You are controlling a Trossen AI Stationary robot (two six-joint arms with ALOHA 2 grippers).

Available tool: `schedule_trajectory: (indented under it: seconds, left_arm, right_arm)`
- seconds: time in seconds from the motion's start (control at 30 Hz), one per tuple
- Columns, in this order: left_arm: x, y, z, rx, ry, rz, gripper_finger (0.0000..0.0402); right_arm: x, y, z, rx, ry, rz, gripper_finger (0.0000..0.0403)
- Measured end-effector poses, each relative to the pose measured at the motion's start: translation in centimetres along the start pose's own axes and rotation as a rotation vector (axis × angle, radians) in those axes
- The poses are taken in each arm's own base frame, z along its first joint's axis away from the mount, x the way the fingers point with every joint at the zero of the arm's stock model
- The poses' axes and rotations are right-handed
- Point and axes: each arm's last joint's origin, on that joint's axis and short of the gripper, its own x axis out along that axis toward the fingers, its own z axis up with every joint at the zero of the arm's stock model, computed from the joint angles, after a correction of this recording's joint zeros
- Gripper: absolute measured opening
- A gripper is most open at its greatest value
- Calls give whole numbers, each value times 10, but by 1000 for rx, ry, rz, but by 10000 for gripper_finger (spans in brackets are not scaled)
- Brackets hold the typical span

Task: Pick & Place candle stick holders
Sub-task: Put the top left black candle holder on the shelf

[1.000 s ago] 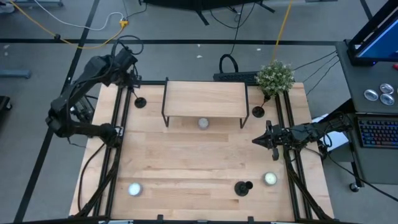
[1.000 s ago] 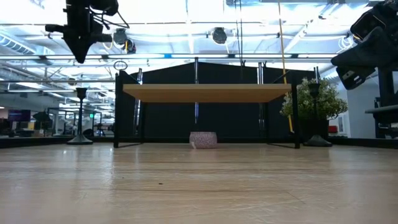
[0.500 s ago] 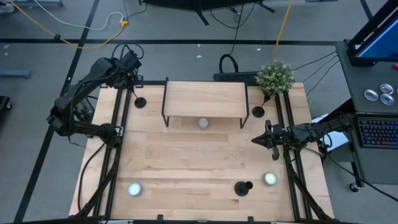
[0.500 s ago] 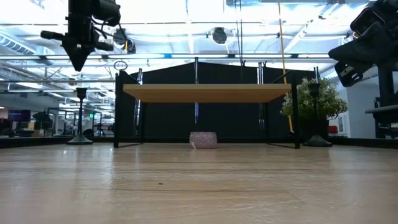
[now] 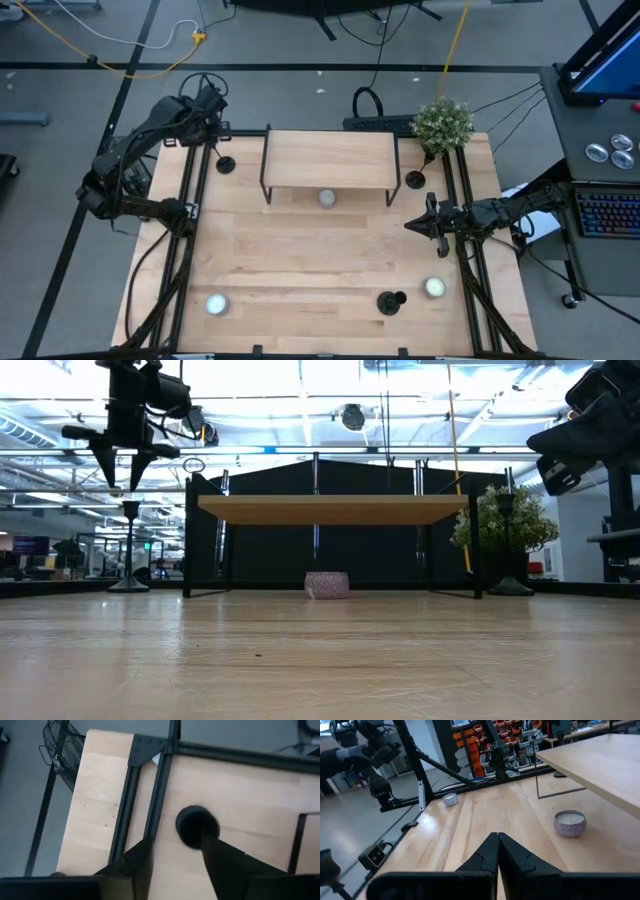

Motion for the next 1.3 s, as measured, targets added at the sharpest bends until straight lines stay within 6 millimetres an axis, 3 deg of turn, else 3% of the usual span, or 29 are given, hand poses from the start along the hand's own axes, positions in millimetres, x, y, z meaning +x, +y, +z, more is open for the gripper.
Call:
schedule_trajectory:
  seconds: [0.2, 0.47, 1.03, 1.3]
  left_arm:
    - [1, -2, 6, -37, -40, -34, 197]
    - [2, 3, 2, -3, -5, 39, 180]
    - [35, -17, 6, 38, 113, 168, 197]
    - [37, -19, 6, 39, 135, 167, 150]
  right_arm:
    - [0, 0, 0, -16, 1, 0, 0]
    - [0, 0, 0, -15, 1, 0, 0]
    - [0, 0, 0, -15, 2, 0, 0]
    - [0, 0, 0, -17, 2, -1, 0]
